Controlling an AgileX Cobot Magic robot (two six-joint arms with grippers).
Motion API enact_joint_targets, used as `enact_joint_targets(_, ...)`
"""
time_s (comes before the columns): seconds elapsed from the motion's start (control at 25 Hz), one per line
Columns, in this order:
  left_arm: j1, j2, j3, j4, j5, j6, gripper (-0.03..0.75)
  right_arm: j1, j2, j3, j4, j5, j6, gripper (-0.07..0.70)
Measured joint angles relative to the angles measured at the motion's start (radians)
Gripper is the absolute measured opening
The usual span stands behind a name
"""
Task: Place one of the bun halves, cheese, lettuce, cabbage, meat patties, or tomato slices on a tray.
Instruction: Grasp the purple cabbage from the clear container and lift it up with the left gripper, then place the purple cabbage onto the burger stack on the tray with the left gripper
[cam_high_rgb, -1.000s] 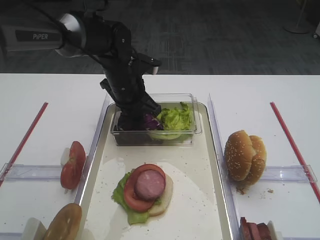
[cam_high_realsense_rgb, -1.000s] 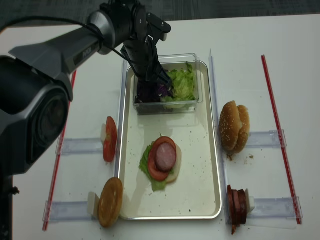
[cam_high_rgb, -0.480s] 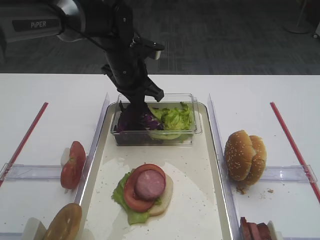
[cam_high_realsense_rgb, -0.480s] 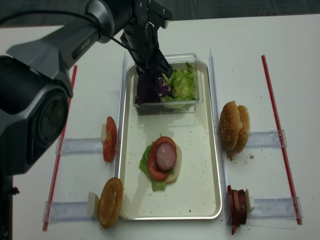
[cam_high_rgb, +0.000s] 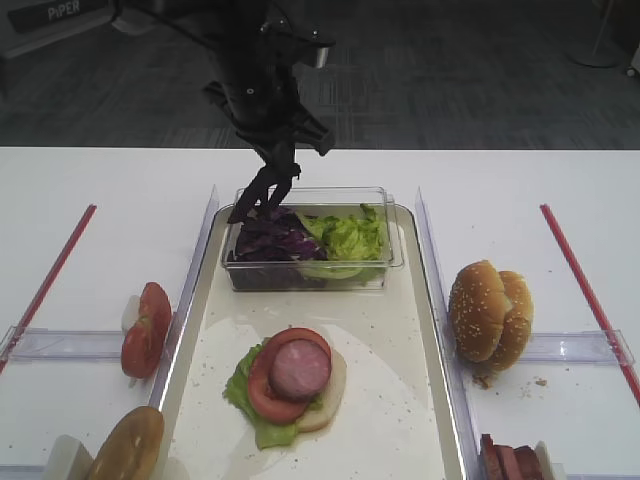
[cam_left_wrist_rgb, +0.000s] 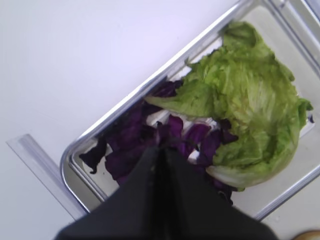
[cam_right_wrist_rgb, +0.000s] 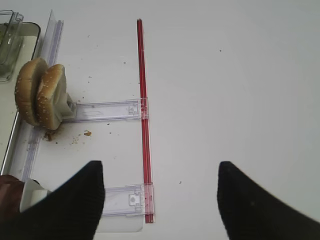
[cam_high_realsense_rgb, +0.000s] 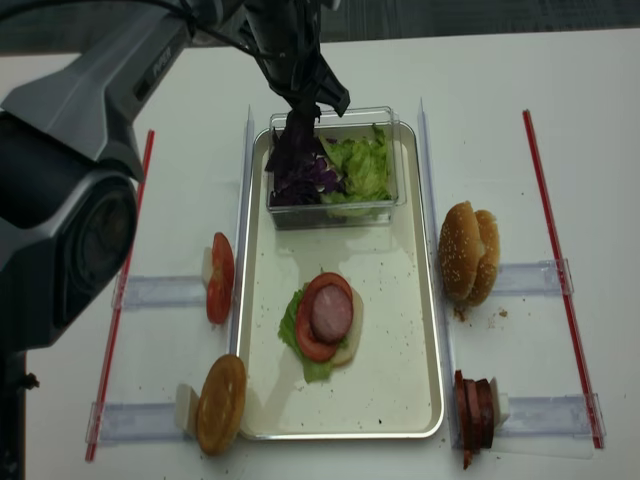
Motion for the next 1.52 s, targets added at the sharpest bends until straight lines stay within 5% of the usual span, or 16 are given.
enact_joint_targets(0.36,0.000,0.000,-0.128,-0.048,0.010,-0.002,-0.011,0.000,0.000,0.000,0.000,0.000,0.000,0.508)
enact_joint_targets(1.52,-0.002,-0.039,-0.125,-0.084,0.018,-0.074,-0.012,0.000,0.000,0.000,0.000,0.000,0.000,0.508)
